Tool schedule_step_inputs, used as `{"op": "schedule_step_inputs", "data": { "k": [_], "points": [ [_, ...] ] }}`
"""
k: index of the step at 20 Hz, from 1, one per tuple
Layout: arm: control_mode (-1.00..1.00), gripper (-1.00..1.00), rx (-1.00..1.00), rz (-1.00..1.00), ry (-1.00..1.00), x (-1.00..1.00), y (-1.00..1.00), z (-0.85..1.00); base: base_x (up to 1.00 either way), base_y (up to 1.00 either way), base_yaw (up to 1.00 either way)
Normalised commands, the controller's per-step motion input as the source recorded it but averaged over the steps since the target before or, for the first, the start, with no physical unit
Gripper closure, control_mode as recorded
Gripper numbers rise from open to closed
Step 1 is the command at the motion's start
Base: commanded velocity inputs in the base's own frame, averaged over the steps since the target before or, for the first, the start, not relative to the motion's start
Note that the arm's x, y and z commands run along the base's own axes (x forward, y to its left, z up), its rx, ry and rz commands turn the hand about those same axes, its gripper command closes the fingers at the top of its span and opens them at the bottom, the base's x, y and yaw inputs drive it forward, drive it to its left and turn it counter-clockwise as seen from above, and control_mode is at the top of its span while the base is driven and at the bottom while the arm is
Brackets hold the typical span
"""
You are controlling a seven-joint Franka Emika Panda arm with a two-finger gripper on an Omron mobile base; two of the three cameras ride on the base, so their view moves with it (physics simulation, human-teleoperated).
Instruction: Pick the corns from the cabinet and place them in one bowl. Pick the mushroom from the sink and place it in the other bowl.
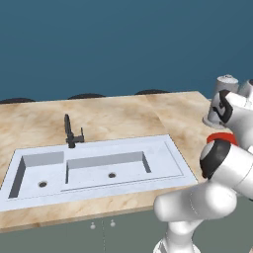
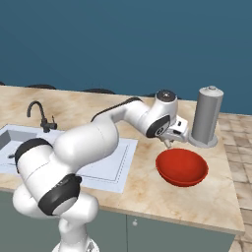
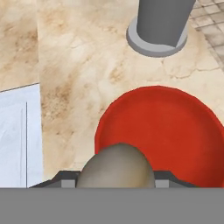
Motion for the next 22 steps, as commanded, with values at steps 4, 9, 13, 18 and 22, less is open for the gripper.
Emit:
{"op": "schedule_step_inputs", "data": {
  "k": [4, 9, 13, 18, 22],
  "points": [
    [-1.00, 1.00, -0.01, 0.00, 0.00, -0.01, -0.37, -0.12, 0.00, 0.00, 0.00],
    [-1.00, 1.00, -0.02, 0.00, 0.00, 0.00, -0.24, -0.23, 0.00, 0.00, 0.00],
    [-1.00, 1.00, -0.01, 0.00, 0.02, 0.00, -0.19, -0.26, 0.00, 0.00, 0.00],
    [-1.00, 1.00, 0.00, 0.00, 0.05, 0.00, -0.16, -0.27, 0.00, 0.00, 0.00],
    [-1.00, 1.00, 0.00, 0.00, 0.06, 0.00, -0.16, -0.26, 0.00, 0.00, 0.00]
  ]
}}
